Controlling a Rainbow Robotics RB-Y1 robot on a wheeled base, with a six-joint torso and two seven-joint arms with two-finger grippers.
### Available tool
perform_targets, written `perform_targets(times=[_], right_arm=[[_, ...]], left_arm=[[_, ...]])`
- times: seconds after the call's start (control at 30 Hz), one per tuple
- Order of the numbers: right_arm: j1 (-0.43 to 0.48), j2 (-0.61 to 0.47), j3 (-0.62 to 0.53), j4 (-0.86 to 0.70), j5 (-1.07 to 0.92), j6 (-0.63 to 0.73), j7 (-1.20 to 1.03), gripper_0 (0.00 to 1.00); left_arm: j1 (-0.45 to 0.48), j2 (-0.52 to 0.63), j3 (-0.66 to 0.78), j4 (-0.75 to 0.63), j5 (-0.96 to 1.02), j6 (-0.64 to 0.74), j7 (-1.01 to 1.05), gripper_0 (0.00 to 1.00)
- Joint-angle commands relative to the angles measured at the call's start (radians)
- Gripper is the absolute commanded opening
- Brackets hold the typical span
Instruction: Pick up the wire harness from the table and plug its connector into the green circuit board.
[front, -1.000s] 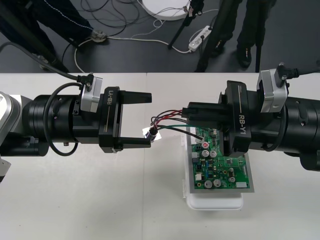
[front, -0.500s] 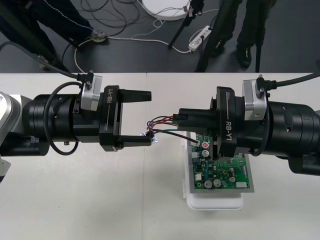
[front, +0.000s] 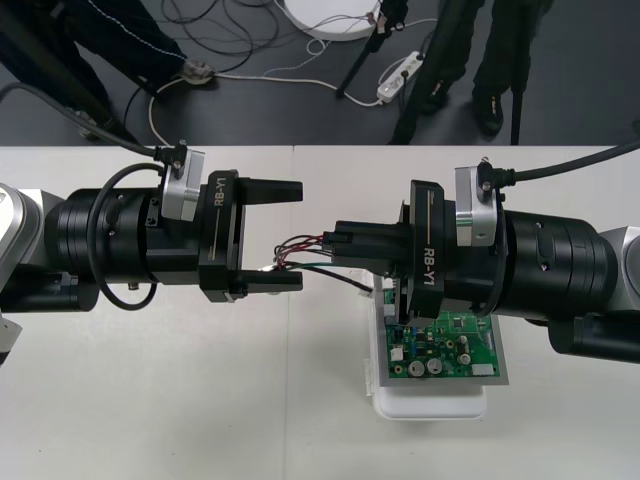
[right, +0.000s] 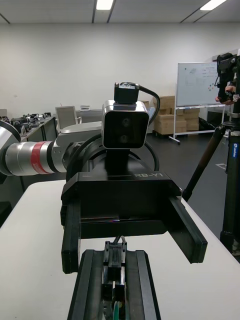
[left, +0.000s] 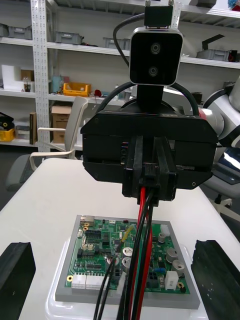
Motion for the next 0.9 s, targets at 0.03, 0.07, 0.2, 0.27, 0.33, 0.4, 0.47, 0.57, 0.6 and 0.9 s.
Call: perform_targets(times=[0.03, 0.07, 0.2, 0.27, 0.33, 0.4, 0.47, 0.57, 0.6, 0.9], right_arm=[[-0.031, 0.013, 0.013, -0.017, 0.002, 0.011, -0.033, 0.00], [-0.031, 0.013, 0.013, -0.017, -0.002, 0.013, -0.033, 0.00], [-0.031, 0.018, 0.013, -0.017, -0.008, 0.019, -0.027, 0.00], [-0.033, 0.019, 0.017, -0.017, -0.001, 0.022, -0.033, 0.00], [-0.034, 0.019, 0.019, -0.015, 0.011, 0.025, -0.037, 0.00], [-0.039, 0.018, 0.020, -0.001, 0.013, 0.027, -0.045, 0.00], [-0.046, 0.018, 0.025, 0.011, 0.005, 0.025, -0.047, 0.00], [-0.052, 0.019, 0.025, 0.012, -0.002, 0.025, -0.050, 0.00], [-0.054, 0.018, 0.027, 0.012, -0.007, 0.027, -0.050, 0.00], [-0.060, 0.019, 0.022, 0.011, -0.065, 0.033, -0.034, 0.00]], left_arm=[[-0.037, 0.031, -0.019, -0.015, 0.011, 0.039, 0.061, 0.92], [-0.037, 0.031, -0.019, -0.015, 0.011, 0.039, 0.061, 0.92], [-0.037, 0.031, -0.019, -0.015, 0.011, 0.038, 0.059, 0.92], [-0.037, 0.031, -0.019, -0.015, 0.009, 0.038, 0.059, 0.92], [-0.037, 0.029, -0.020, -0.015, 0.011, 0.039, 0.061, 0.92], [-0.035, 0.028, -0.020, -0.015, 0.009, 0.039, 0.059, 0.92], [-0.035, 0.028, -0.019, -0.015, 0.009, 0.038, 0.059, 0.92], [-0.035, 0.026, -0.020, -0.015, 0.009, 0.039, 0.059, 0.92], [-0.035, 0.028, -0.019, -0.015, 0.009, 0.039, 0.059, 0.92], [-0.035, 0.028, -0.020, -0.016, 0.014, 0.038, 0.059, 0.92]])
